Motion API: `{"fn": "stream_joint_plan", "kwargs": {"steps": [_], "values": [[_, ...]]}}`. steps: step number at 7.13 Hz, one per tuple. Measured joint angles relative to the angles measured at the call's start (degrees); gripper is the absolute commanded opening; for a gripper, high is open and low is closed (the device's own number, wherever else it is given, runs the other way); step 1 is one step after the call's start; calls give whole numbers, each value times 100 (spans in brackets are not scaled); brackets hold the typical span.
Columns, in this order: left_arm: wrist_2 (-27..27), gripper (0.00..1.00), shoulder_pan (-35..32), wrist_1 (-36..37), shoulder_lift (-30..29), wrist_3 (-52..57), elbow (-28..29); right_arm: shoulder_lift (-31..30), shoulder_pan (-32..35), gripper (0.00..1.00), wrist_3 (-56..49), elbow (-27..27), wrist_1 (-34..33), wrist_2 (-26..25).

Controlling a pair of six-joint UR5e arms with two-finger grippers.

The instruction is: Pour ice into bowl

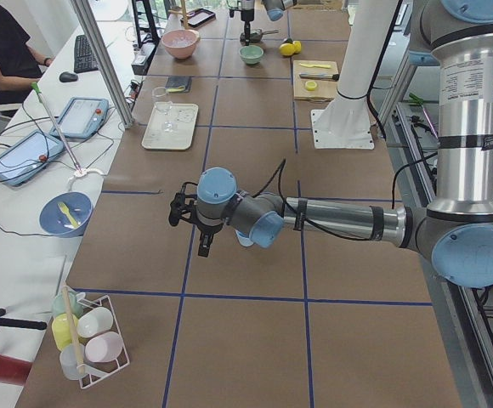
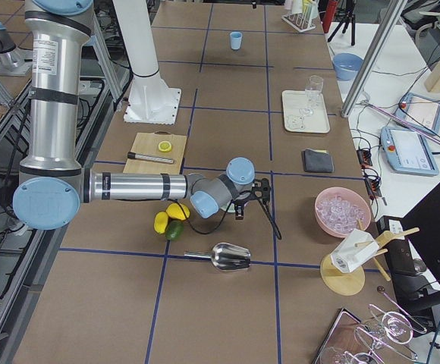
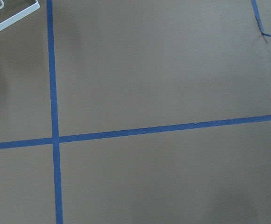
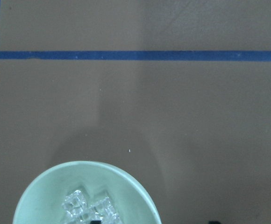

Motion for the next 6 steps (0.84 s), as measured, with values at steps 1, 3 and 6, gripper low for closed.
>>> {"fn": "stream_joint_plan", "kwargs": {"steps": [1,3,6], "values": [[99,100,4,2,-1,-18,1,-14,233,100,-133,-17,-52,59],[555,100,7,10,7,101,43,28,677,100,-887,-65,-564,87],[766,100,-64,113,90,753,105,655,1601,100,-3299,-60,-2804,-56]]}}
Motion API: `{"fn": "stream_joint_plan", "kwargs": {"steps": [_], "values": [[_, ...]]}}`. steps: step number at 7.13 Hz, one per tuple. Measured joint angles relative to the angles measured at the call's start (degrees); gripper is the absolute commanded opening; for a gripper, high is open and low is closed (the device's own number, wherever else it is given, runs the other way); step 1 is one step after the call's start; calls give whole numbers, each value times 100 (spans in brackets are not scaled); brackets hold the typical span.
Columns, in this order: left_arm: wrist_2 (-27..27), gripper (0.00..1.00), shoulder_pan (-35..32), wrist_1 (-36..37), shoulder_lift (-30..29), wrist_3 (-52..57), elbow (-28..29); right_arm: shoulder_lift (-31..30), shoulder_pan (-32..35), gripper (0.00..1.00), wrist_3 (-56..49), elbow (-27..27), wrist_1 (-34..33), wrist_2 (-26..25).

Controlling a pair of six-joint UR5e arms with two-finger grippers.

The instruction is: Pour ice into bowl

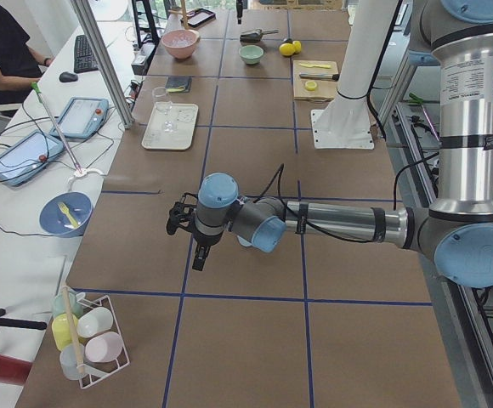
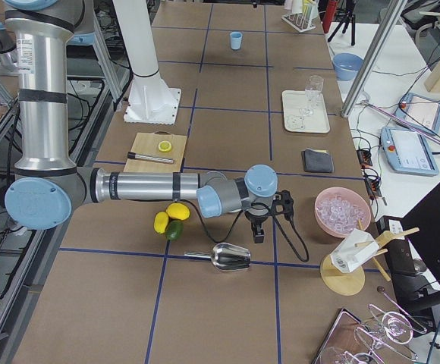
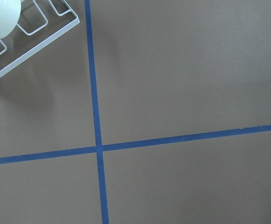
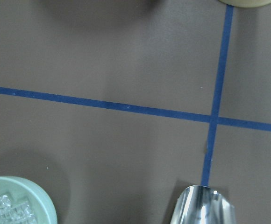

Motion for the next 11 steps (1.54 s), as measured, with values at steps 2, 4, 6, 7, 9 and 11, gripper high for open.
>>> {"fn": "stream_joint_plan", "kwargs": {"steps": [2,4,6,7,9,11], "values": [[-71,100,-694,853,-177,1030,22,502,401,100,-1004,-68,-1188,-333],[-225,100,-1381,2255,-672,1881,-6,633,541,100,-1179,-98,-1580,-425],[-262,100,-1491,2677,-617,2037,-10,570,558,100,-1006,-227,-1625,-384],[-270,100,-1331,2643,-408,2079,18,575,554,100,-957,-270,-1627,-365],[-271,100,-856,2581,-162,2174,41,598,508,100,-926,-275,-1613,-346],[-230,100,-705,2591,-125,2170,55,603,495,100,-928,-244,-1610,-298]]}}
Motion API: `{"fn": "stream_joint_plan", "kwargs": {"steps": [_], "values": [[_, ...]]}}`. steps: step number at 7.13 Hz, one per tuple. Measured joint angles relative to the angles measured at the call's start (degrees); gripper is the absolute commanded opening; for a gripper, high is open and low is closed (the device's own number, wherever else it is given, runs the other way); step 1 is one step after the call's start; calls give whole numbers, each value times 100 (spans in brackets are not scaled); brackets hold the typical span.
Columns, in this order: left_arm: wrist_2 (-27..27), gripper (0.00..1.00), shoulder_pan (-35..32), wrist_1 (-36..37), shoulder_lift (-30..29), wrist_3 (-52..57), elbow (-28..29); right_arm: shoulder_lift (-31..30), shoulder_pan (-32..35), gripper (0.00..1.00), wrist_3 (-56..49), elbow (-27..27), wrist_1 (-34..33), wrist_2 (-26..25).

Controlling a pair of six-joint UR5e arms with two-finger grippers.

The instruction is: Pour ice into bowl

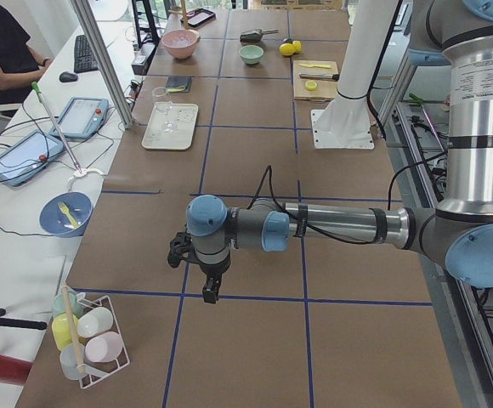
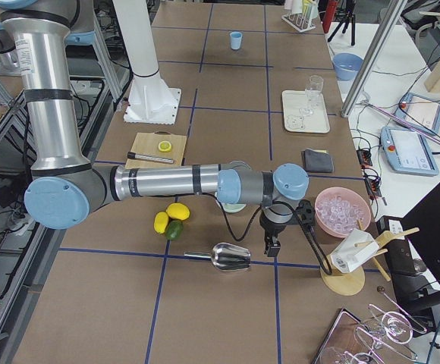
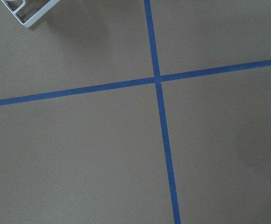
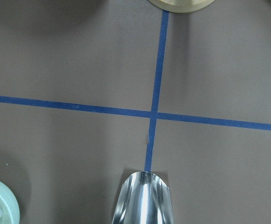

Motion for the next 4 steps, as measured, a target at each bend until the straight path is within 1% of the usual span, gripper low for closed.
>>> {"fn": "stream_joint_plan", "kwargs": {"steps": [2,4], "values": [[-7,100,23,19,-28,20,-32,-3,-3,100,-8,38,-5,145],[-11,100,19,7,12,31,45,-4,-11,100,-11,53,-5,170]]}}
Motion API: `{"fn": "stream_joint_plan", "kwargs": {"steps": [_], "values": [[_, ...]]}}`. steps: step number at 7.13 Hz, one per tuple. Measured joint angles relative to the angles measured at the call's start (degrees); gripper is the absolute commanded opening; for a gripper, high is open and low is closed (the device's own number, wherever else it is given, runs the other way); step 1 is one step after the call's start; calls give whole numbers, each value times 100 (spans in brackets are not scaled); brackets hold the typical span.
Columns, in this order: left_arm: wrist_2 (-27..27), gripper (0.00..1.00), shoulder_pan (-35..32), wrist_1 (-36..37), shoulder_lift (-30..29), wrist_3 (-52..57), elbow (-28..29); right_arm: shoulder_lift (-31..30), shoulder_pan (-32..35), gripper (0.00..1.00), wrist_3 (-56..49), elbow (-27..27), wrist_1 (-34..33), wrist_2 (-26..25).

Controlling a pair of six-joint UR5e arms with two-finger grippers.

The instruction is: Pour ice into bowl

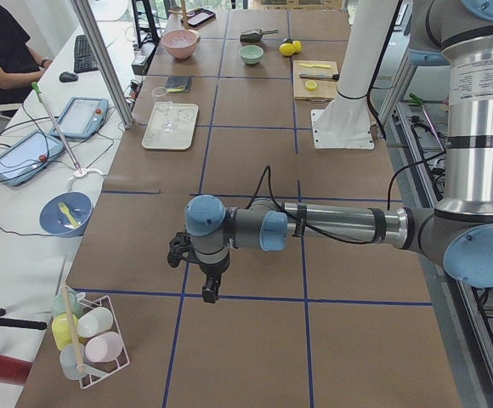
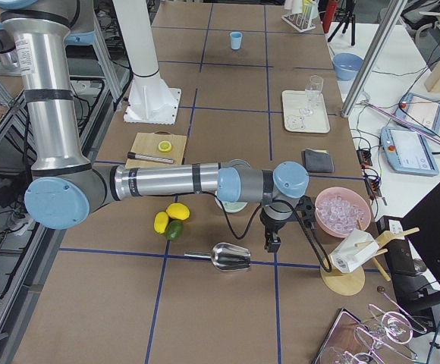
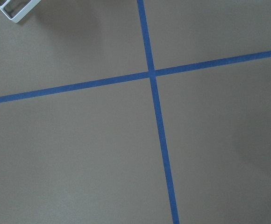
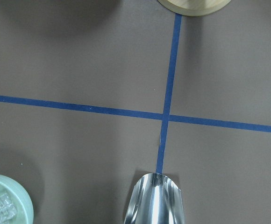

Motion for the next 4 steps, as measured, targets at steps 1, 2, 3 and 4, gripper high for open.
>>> {"fn": "stream_joint_plan", "kwargs": {"steps": [1,2,3,4], "values": [[-16,100,-6,-41,40,5,26,-6,-8,100,0,8,4,-16],[-23,100,-18,-59,73,7,11,-14,-22,100,0,25,6,-22],[-18,100,-45,-61,128,8,-24,-25,-31,100,0,52,7,-22],[-13,100,-119,-57,223,8,-95,-33,-43,100,-1,72,7,-20]]}}
